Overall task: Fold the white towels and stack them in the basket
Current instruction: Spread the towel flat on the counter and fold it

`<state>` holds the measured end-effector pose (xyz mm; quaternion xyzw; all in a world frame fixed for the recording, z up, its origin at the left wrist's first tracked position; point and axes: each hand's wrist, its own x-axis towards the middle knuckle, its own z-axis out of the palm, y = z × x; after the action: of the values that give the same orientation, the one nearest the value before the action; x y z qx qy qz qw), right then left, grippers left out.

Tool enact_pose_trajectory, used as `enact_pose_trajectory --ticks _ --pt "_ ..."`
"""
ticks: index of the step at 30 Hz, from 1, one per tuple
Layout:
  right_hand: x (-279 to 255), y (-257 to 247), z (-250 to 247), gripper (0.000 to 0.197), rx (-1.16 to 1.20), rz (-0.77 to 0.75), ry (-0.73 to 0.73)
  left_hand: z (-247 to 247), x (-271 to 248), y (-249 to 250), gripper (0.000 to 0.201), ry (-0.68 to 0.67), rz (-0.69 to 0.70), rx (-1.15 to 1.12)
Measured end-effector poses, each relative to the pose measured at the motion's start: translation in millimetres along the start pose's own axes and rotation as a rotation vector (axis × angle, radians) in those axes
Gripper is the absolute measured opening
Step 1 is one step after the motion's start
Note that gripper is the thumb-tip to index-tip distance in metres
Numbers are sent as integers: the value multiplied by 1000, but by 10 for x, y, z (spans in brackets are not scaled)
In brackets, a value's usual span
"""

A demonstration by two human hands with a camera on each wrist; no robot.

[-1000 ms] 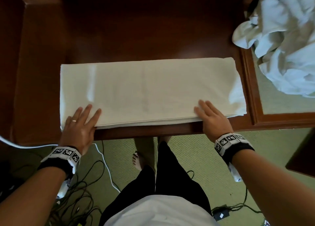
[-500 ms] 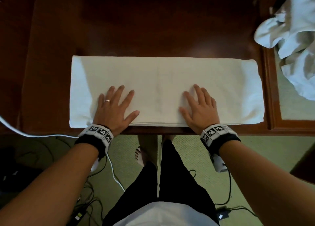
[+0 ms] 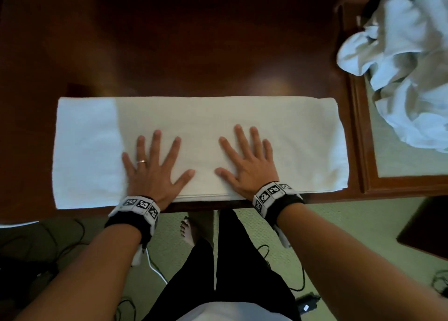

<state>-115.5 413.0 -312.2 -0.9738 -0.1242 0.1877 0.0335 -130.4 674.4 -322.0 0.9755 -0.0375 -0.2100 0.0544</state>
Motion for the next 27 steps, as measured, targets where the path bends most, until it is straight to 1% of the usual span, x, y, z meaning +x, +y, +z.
enact_pose_trajectory --ticks 1,4,5,6,7,8,9,10,11,13,14,16,17,21,25,27 --pt "-47 233 14 74 22 68 11 33 39 -1 85 3 -18 4" --pt "-250 1006 -50 71 107 373 17 12 57 -44 89 25 -59 -2" --pt "-291 1208 -121 66 113 408 56 -11 73 -9 90 36 -70 -10" --pt "-300 1367 -214 58 121 397 133 -55 124 61 91 44 -82 -21" --pt "-253 1438 -271 48 130 355 234 -71 123 96 92 40 -99 -35" --pt "-190 1520 -361 39 143 360 351 -97 159 178 92 35 -91 -42" --pt "-109 1610 -436 32 189 426 442 -94 174 250 91 28 -64 -35" --pt "-29 1689 -530 28 258 524 484 -78 188 305 89 26 -37 -19" --pt "36 1769 -608 28 348 625 488 -51 194 340 87 23 -18 -2" --pt "137 1895 -747 31 522 769 429 5 205 364 85 30 -22 9" --pt "188 1928 -813 31 588 804 368 21 215 364 84 41 -28 8" --pt "271 1968 -881 26 652 823 267 33 213 362 84 45 -25 9" --pt "310 1985 -898 24 683 826 239 31 210 361 84 48 -19 5" --pt "408 2076 -966 24 798 867 216 35 210 364 84 73 -14 -6" --pt "534 2141 -1026 37 796 904 137 37 213 376 84 86 -11 6" --pt "589 2162 -1046 33 822 912 106 43 217 376 83 96 -6 3"
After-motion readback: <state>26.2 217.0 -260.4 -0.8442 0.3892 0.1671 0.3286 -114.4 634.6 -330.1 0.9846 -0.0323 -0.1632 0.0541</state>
